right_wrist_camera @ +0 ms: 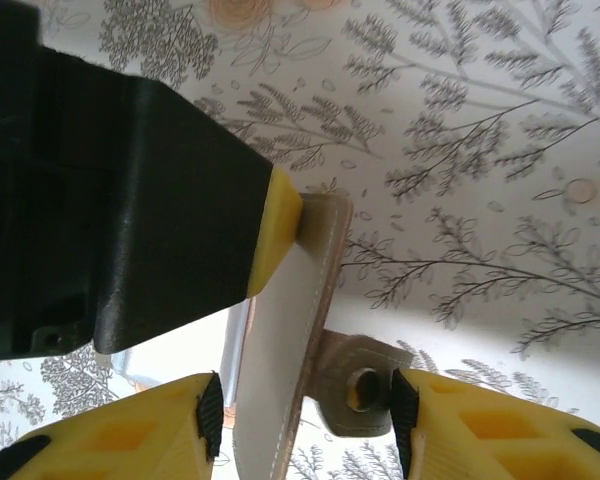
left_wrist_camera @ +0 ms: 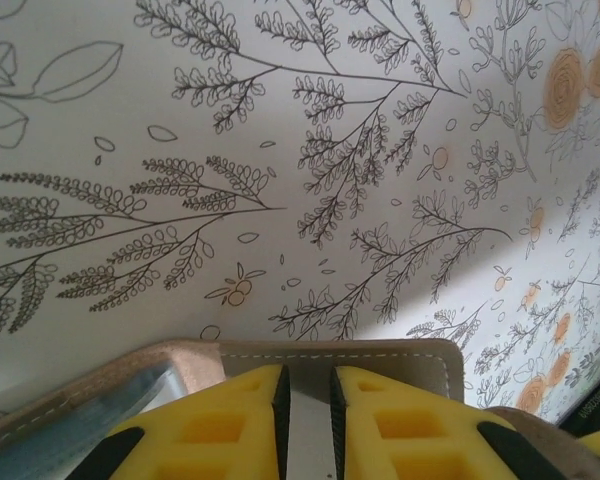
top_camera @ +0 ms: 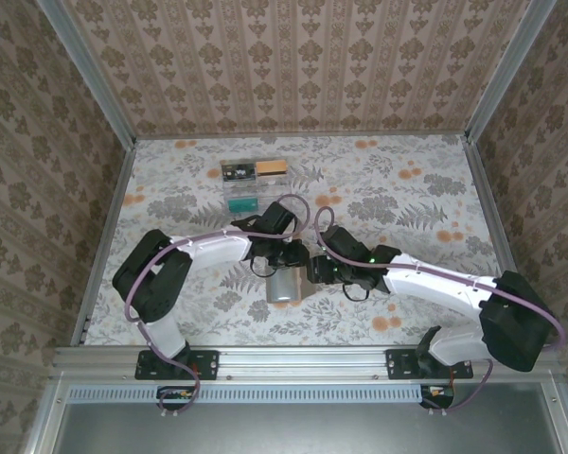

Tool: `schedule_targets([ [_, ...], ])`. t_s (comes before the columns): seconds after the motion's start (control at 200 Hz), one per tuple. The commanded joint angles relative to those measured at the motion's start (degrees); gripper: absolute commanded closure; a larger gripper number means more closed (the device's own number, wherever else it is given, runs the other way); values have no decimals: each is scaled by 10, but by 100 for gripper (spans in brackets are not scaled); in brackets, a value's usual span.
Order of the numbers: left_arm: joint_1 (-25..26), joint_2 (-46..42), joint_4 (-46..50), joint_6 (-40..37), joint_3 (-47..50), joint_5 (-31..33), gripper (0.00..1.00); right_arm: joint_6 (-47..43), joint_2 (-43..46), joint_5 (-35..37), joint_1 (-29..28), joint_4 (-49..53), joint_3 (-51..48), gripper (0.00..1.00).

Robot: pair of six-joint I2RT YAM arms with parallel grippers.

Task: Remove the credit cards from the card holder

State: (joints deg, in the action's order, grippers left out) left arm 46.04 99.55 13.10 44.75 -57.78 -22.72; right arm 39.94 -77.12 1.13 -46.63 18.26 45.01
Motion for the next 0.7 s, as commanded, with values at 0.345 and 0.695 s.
schedule_targets([
  [0.345, -30, -150, 77, 19, 70, 91, 65, -3, -94, -10, 5, -13, 0, 74],
  [0.695, -39, -193, 67, 42, 175, 80, 60, -14, -116, -1, 6, -2, 10, 75],
])
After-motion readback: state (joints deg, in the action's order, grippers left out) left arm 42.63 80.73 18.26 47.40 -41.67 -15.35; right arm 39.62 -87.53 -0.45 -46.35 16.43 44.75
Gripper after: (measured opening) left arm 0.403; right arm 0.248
